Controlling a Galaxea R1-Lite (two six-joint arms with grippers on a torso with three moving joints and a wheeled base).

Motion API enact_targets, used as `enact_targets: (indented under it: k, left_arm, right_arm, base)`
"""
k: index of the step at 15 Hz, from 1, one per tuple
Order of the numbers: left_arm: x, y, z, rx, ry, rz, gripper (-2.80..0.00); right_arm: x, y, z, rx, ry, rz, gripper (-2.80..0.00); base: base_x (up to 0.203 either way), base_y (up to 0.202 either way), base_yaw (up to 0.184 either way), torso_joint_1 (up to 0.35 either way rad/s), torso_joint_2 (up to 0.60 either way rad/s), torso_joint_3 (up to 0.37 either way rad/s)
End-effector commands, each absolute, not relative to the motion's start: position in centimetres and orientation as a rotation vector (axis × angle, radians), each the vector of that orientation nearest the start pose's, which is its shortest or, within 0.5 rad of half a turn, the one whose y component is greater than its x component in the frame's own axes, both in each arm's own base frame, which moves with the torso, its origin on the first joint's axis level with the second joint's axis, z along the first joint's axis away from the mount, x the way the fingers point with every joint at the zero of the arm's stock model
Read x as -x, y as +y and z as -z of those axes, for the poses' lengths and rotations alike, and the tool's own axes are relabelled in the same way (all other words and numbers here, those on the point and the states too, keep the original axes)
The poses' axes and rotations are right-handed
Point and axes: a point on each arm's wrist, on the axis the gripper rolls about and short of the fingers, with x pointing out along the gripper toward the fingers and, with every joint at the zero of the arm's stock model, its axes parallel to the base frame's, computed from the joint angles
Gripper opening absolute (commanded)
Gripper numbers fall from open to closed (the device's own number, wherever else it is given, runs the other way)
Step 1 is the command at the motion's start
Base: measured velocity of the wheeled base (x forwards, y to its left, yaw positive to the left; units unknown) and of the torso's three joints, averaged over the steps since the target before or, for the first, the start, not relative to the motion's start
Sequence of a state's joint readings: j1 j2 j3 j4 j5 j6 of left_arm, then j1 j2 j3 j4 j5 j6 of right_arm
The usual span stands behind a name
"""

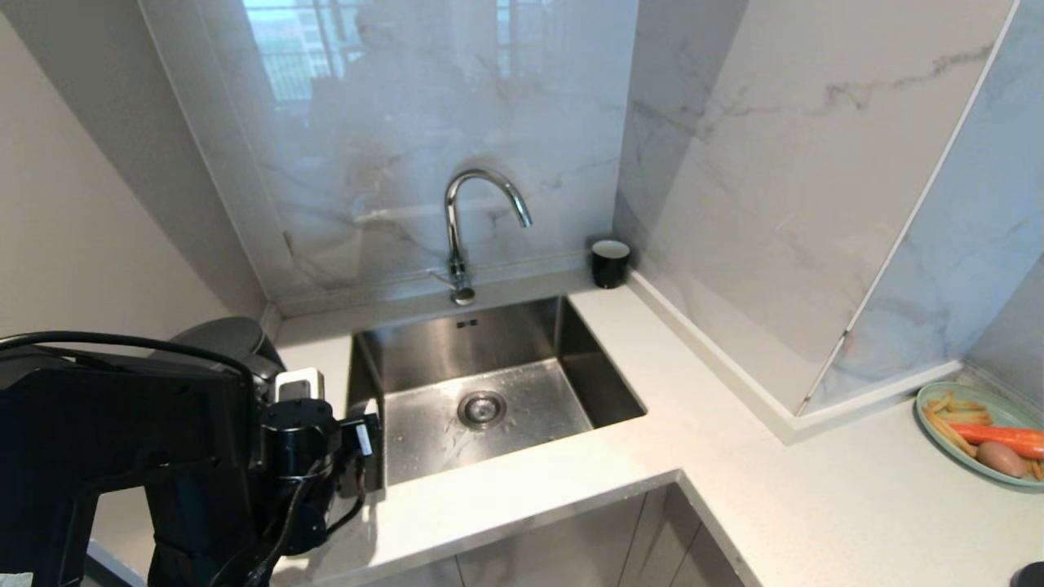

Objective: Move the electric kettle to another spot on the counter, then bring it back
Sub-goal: Place it by the sink

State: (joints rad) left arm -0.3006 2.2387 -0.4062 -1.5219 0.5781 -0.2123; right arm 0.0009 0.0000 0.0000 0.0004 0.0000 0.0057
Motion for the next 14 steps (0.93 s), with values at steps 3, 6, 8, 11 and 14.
enact_targets:
  k: [3, 6, 8, 11, 14]
  left_arm:
    - [-30.2, -7.7, -0.6, 0.079, 0.267, -0.324, 0.00]
    - [-30.9, -7.7, -1.5, 0.088, 0.225, -0.322, 0.00]
    - [-31.1, -7.7, -1.9, 0.097, 0.209, -0.321, 0.00]
    - [-30.9, -7.8, -2.0, 0.096, 0.211, -0.319, 0.00]
    - [-30.7, -7.8, -2.0, 0.097, 0.215, -0.321, 0.00]
  right_arm:
    - [2.3, 0.0, -7.5, -0.006, 0.000, -0.001, -2.80]
    - [2.3, 0.0, -7.5, -0.006, 0.000, 0.000, -2.80]
    - [2.3, 0.0, -7.5, -0.006, 0.000, 0.000, -2.80]
    - [2.3, 0.0, -7.5, -0.006, 0.000, -0.002, -2.80]
    - [2.3, 0.0, -7.5, -0.006, 0.000, -0.001, -2.80]
  base:
    - [0.000, 0.000, 0.000, 0.000, 0.00, 0.000]
    - [0.000, 0.000, 0.000, 0.000, 0.00, 0.000]
    - [0.000, 0.000, 0.000, 0.000, 0.00, 0.000]
    - [0.000, 0.000, 0.000, 0.000, 0.00, 0.000]
    - [0.000, 0.000, 0.000, 0.000, 0.00, 0.000]
